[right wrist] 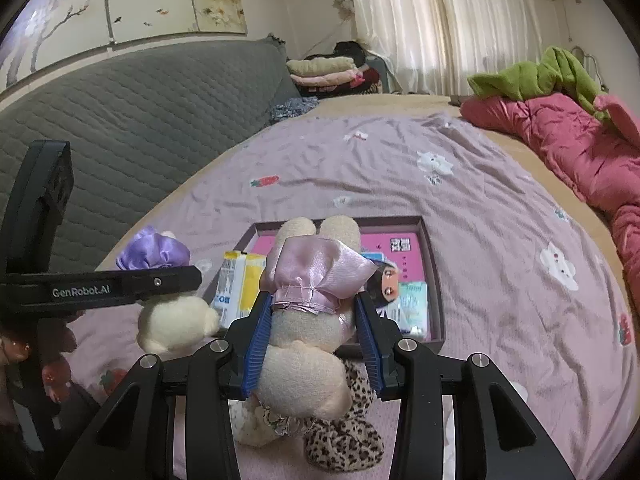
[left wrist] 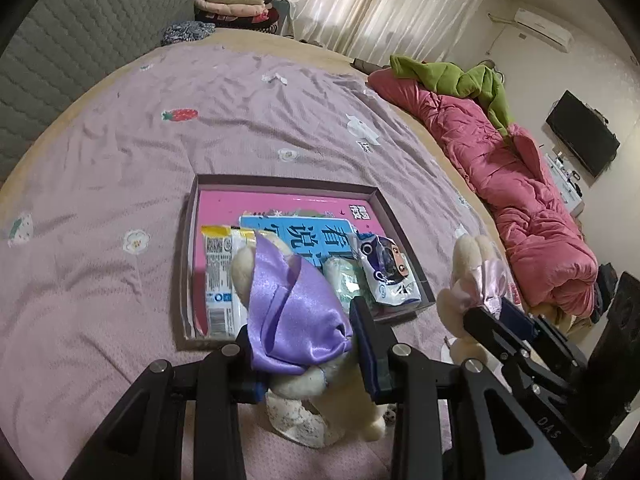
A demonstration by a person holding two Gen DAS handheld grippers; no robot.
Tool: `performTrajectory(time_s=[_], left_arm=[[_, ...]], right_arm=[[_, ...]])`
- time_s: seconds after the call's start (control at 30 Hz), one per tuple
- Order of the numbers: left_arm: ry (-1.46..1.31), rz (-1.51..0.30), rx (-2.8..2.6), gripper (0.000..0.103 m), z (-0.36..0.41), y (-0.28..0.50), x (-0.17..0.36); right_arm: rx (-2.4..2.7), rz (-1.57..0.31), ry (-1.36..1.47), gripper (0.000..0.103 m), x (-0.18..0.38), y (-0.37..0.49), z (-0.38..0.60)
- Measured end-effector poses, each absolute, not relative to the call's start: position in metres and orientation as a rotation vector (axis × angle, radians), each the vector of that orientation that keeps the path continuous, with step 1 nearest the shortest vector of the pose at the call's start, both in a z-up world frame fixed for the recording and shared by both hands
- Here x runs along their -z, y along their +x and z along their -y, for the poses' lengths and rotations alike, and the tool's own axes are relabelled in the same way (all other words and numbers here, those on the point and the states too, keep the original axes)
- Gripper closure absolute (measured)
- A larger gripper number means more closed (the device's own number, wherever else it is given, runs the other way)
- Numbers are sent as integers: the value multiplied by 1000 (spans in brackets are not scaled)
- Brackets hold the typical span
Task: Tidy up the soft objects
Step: 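Lift and carry the bear and bunny over the box with both tools, then lower both plush toys into the box and open both tools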
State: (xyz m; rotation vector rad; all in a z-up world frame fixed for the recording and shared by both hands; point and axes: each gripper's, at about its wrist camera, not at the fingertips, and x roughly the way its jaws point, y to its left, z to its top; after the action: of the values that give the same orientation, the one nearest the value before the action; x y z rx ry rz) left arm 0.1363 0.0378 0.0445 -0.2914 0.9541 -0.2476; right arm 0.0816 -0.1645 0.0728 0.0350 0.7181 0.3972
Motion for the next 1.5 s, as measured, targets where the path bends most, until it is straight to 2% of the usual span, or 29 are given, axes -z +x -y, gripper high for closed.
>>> performTrajectory(time_s=[0.4, 0.9, 1.4, 1.5], left_arm=[[-328, -959, 170, 68, -60, 159, -30], [-408, -1036, 89, 68, -74, 199, 36], [-410, -920, 111, 67, -63, 204, 46], [-401, -904, 99, 64, -63, 205, 48]], right_arm=[[-390, -719, 29, 60, -73, 109, 157], [-403, -808, 10, 60, -29, 161, 130], [-384, -865, -55, 60, 12, 185, 111], [-385, -877, -92, 59, 21, 186, 105]])
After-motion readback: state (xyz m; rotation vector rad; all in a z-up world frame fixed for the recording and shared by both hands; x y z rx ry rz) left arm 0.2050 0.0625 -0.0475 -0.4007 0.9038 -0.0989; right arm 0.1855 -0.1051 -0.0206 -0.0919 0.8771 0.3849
